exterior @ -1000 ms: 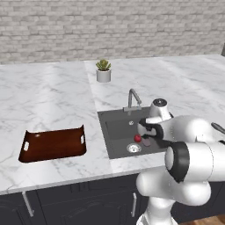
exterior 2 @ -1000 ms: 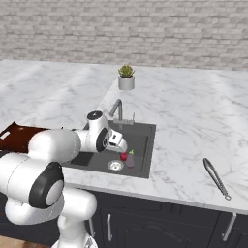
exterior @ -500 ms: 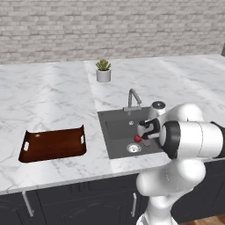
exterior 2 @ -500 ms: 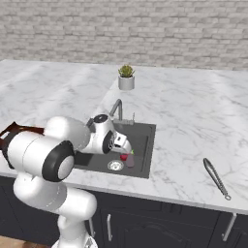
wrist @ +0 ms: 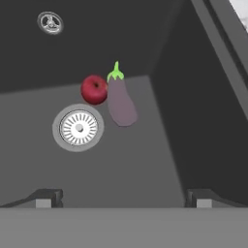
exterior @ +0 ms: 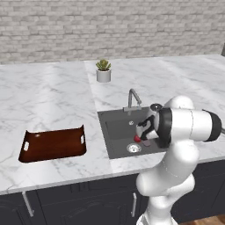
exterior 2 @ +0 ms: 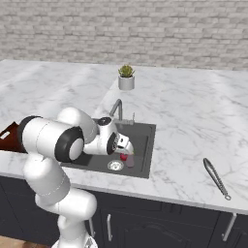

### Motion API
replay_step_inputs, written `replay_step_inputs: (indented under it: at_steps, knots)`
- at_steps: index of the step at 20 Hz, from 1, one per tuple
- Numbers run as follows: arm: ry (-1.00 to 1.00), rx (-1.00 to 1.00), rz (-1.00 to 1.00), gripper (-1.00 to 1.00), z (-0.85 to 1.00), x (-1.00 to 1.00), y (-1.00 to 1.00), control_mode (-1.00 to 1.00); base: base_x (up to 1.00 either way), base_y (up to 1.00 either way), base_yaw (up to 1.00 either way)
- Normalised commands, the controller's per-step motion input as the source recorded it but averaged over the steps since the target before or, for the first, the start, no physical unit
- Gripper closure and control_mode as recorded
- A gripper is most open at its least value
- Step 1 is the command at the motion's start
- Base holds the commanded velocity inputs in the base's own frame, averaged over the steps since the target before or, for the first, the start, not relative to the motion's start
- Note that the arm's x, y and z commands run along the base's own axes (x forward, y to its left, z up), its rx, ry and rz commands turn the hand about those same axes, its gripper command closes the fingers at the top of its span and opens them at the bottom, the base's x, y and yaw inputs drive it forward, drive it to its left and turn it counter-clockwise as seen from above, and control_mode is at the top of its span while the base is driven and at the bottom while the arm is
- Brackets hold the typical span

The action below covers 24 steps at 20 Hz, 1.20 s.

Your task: Pick up all produce items and place them in the sink. Turn on the sink faucet to wash them. Then turn the sink off and put them in the tray.

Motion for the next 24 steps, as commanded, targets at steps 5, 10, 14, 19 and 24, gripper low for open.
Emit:
replay_step_inputs:
  at_steps: [5, 10, 14, 19, 24]
  knots:
    - [0.0, 0.0, 0.01, -1.0, -0.22, 0.22, -0.04, -1.0, 0.0, 0.0, 0.0]
    - [0.0, 0.0, 0.02, -1.0, -0.21, 0.22, -0.04, -1.0, 0.0, 0.0, 0.0]
    - [0.0, 0.0, 0.01, -1.0, -0.18, 0.22, -0.03, -1.0, 0.0, 0.0, 0.0]
    - [0.0, 0.0, 0.0, -1.0, -0.2, 0.24, -0.03, -1.0, 0.0, 0.0, 0.0]
    - [0.0, 0.0, 0.0, -1.0, -0.25, 0.22, -0.06, -1.0, 0.0, 0.0, 0.0]
